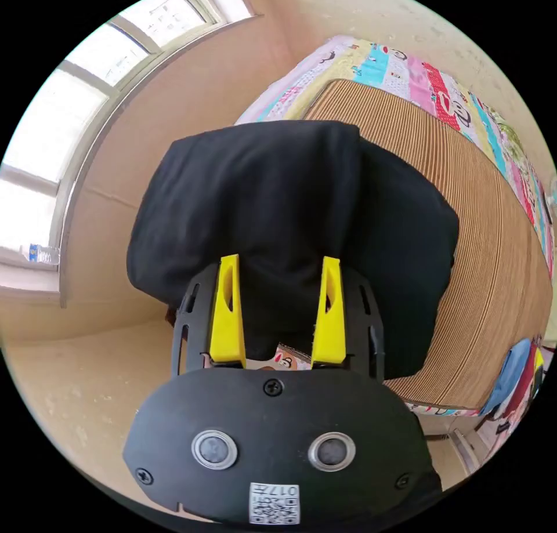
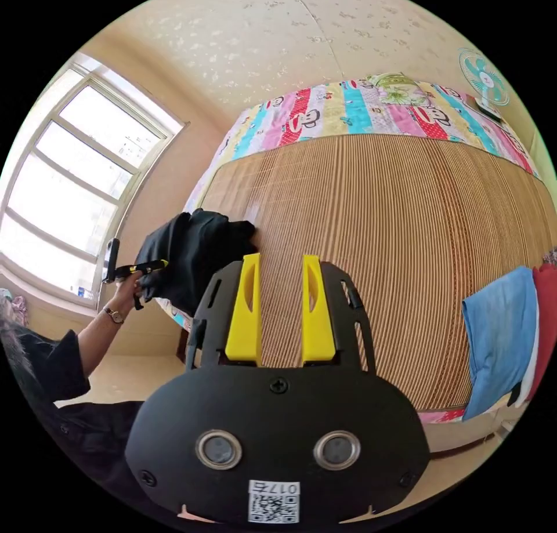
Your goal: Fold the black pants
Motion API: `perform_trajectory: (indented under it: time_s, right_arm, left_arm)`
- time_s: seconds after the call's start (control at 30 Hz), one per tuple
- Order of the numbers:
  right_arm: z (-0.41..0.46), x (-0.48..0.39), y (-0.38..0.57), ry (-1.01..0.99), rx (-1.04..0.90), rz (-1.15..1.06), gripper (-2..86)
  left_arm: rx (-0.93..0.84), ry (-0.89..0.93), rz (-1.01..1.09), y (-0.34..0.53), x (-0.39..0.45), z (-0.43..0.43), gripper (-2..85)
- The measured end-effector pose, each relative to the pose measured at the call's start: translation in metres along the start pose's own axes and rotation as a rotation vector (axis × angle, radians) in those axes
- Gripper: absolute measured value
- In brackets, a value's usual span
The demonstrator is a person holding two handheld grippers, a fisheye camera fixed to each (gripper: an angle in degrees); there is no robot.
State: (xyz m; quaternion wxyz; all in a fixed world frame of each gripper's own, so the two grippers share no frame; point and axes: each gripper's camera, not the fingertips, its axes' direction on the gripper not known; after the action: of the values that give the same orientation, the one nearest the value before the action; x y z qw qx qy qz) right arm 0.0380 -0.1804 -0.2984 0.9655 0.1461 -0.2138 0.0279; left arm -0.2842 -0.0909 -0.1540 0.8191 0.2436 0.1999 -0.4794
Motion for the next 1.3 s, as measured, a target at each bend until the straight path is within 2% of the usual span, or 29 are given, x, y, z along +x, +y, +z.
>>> perform_trajectory:
  time_s: [0.03,0.1,0.2,0.27,0.33,0.43,0.5,0.57,0.7,0.8,0.87,0.97,1.03,1.17,1.2,1.23,1.27,1.3]
  right_arm:
    - [-0.011,-0.012,-0.003,-0.003,0.007,-0.043,7.6]
    - [-0.031,-0.028,-0.007,0.017,0.024,-0.116,5.0]
    - [-0.074,-0.040,-0.007,-0.033,0.097,-0.201,2.0]
    - [-0.103,-0.037,-0.003,-0.120,0.162,-0.229,1.3]
    - [-0.146,-0.024,0.010,-0.275,0.290,-0.258,1.1]
    - [-0.191,-0.004,0.035,-0.429,0.479,-0.313,1.5]
    - [-0.208,0.003,0.048,-0.480,0.524,-0.374,2.1]
    - [-0.215,0.009,0.056,-0.479,0.506,-0.405,3.5]
    - [-0.212,0.021,0.065,-0.468,0.379,-0.407,8.6]
    - [-0.204,0.029,0.074,-0.467,0.302,-0.396,13.4]
    - [-0.197,0.032,0.082,-0.437,0.253,-0.421,16.0]
    - [-0.186,0.039,0.091,-0.327,0.225,-0.419,19.8]
    - [-0.183,0.055,0.080,-0.428,0.237,-0.389,21.9]
    - [-0.183,0.087,0.048,-0.725,0.288,-0.372,20.5]
    - [-0.184,0.095,0.039,-0.816,0.310,-0.405,10.4]
    - [-0.186,0.104,0.031,-0.932,0.350,-0.419,4.6]
    - [-0.187,0.110,0.026,-0.980,0.378,-0.393,3.8]
    - [-0.189,0.123,0.017,-1.064,0.430,-0.361,3.1]
  left_arm:
    - [0.009,0.012,0.026,0.003,-0.001,-0.011,15.4]
    - [0.055,0.174,0.027,0.012,-0.020,-0.030,6.0]
    - [0.130,0.576,-0.120,0.034,-0.091,-0.046,1.6]
    - [0.230,1.070,-0.289,0.061,-0.158,-0.047,0.1]
    - [0.365,1.257,-0.299,0.080,-0.187,-0.075,-0.5]
    - [0.555,1.277,-0.099,0.099,-0.196,-0.164,-0.8]
    - [0.640,1.382,-0.028,0.104,-0.191,-0.207,-0.9]
    - [0.726,1.500,0.070,0.107,-0.176,-0.261,-0.9]
    - [0.826,1.590,0.258,0.127,-0.141,-0.335,-0.9]
    - [0.895,1.815,0.377,0.156,-0.118,-0.363,-0.6]
    - [0.924,2.070,0.396,0.173,-0.105,-0.366,-0.5]
    - [0.898,2.306,0.450,0.188,-0.085,-0.365,-0.5]
    - [0.852,2.328,0.542,0.200,-0.069,-0.369,-0.5]
    - [0.770,2.171,0.809,0.238,-0.019,-0.385,-0.4]
    - [0.760,2.136,0.860,0.243,-0.011,-0.388,-0.4]
    - [0.730,2.041,0.993,0.254,0.007,-0.396,-0.4]
    - [0.705,1.919,1.116,0.266,0.026,-0.404,-0.4]
    - [0.700,1.857,1.155,0.272,0.035,-0.406,-0.3]
